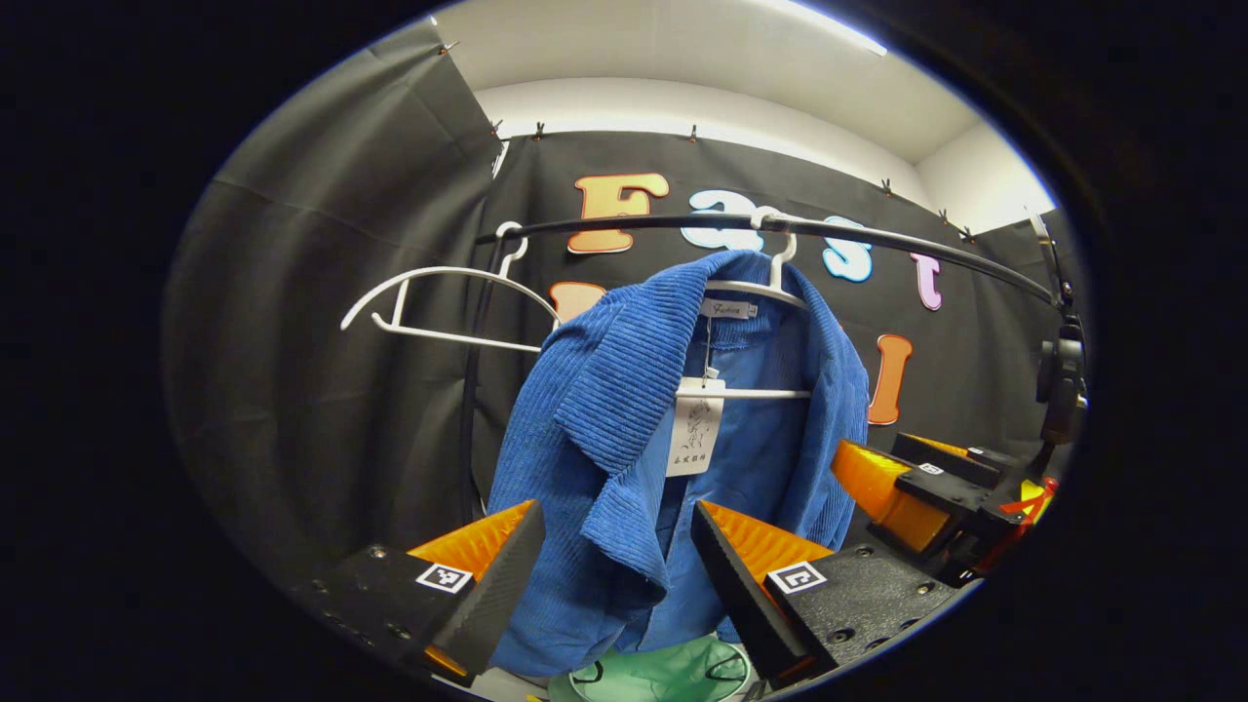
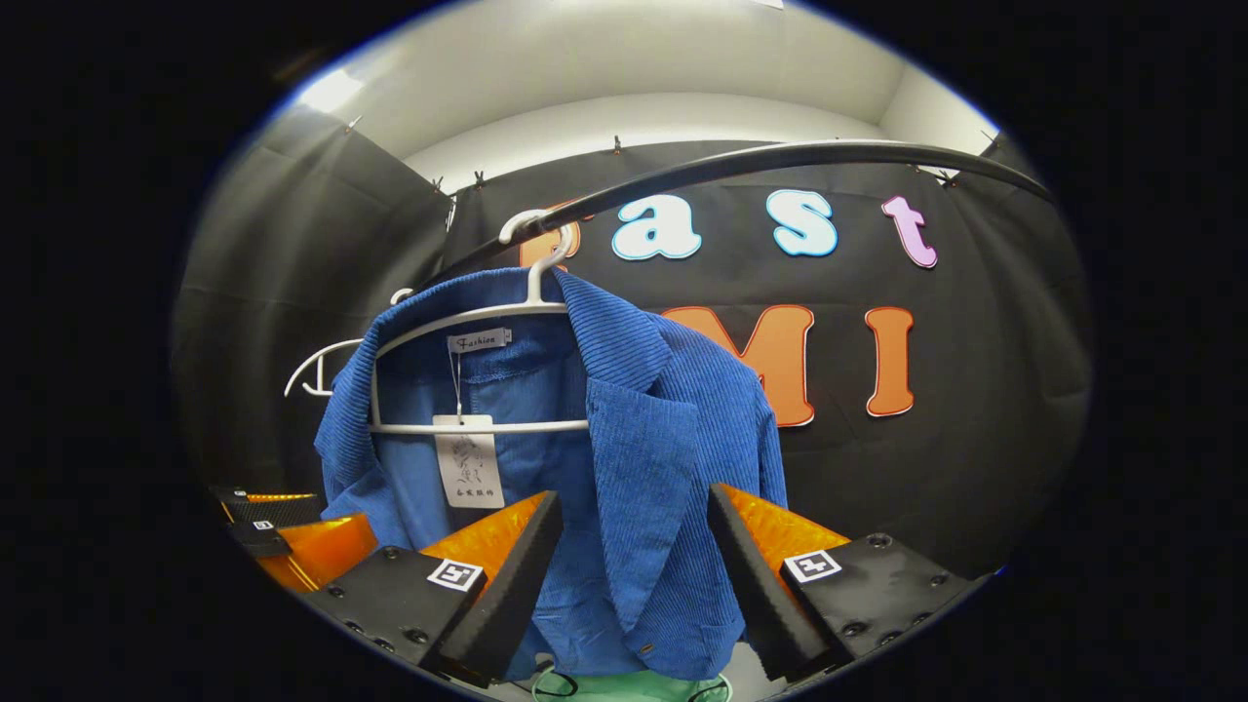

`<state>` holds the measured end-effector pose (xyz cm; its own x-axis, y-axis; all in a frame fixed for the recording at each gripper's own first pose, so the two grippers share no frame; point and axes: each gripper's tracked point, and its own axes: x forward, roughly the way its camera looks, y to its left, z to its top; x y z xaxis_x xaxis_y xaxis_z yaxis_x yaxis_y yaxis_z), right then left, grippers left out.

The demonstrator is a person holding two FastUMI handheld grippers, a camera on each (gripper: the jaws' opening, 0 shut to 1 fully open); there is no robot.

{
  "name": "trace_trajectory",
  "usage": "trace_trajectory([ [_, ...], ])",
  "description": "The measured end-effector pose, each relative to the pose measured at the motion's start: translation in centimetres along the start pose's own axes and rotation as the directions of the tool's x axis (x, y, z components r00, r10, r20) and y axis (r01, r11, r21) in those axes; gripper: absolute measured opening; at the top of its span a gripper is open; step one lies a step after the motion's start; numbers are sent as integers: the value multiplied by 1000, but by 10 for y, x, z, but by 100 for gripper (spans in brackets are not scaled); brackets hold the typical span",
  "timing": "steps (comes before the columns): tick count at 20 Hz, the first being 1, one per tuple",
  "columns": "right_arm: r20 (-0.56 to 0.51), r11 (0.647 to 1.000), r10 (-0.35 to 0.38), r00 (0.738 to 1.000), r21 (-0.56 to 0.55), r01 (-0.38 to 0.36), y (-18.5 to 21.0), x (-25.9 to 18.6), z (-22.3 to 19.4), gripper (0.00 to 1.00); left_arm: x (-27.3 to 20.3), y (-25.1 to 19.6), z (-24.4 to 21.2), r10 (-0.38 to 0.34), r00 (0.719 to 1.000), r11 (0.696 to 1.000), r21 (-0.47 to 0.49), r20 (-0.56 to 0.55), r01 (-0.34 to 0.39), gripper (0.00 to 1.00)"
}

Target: Grasp the clothes on the hanger with both hands and then place them into the laundry hamper below.

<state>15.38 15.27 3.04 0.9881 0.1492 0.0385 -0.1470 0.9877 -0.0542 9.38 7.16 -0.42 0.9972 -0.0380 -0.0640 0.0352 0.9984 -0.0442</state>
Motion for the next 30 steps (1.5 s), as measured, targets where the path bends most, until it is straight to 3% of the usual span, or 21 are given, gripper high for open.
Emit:
trace_trajectory([
  [1, -4, 1000, -4, 1000, 6, 4, 1, 6, -3, 97, 3, 0, 0, -11, 1000, 1000, 8, -1, 11, 92],
  [5, -20, 1000, -16, 1000, 18, 16, 5, 31, -9, 97, 16, -5, 1, -47, 999, 998, 29, 2, 47, 95],
  [6, -16, 999, -22, 1000, 25, 23, 5, 35, -8, 89, 18, -5, -1, -53, 999, 998, 24, -2, 53, 95],
  [8, -15, 999, -30, 999, 15, 30, 5, 45, -8, 88, 22, -8, -7, -68, 998, 998, 13, -17, 68, 95],
  [11, -33, 1000, -15, 999, 2, 15, 8, 57, -14, 75, 26, -2, -12, -54, 998, 998, 21, -32, 54, 92],
  [15, -77, 998, 8, 997, 64, -4, 9, 64, -26, 26, 33, 1, -15, -48, 998, 999, 9, -44, 49, 97],
  [16, -75, 996, 20, 997, 85, -14, 7, 63, -24, 14, 34, 2, -15, -43, 998, 999, 5, -44, 44, 94],
  [17, -73, 995, 28, 997, 97, -21, 6, 64, -23, 9, 36, 2, -14, -42, 998, 999, 1, -42, 43, 94],
  [19, -71, 994, 33, 997, 108, -26, -1, 61, -22, 9, 41, 3, -15, -41, 998, 999, -3, -40, 41, 94],
  [22, -68, 990, 50, 996, 138, -40, -3, 57, -20, 8, 43, 7, -16, -33, 999, 999, -5, -40, 32, 82],
  [23, -64, 986, 57, 996, 157, -46, -4, 56, -19, 7, 44, 5, -15, -43, 998, 999, -9, -37, 42, 84],
  [26, -52, 967, 92, 994, 244, -77, -2, 58, -18, 7, 47, 8, -12, -46, 998, 999, -8, -32, 46, 66],
  [28, -43, 949, 131, 990, 294, -113, 0, 57, -16, 7, 46, 5, -12, -70, 997, 997, -16, -39, 69, 64],
  [30, -37, 923, 176, 984, 352, -152, 1, 55, -14, 7, 45, 5, -10, -79, 996, 997, -18, -39, 78, 50],
])
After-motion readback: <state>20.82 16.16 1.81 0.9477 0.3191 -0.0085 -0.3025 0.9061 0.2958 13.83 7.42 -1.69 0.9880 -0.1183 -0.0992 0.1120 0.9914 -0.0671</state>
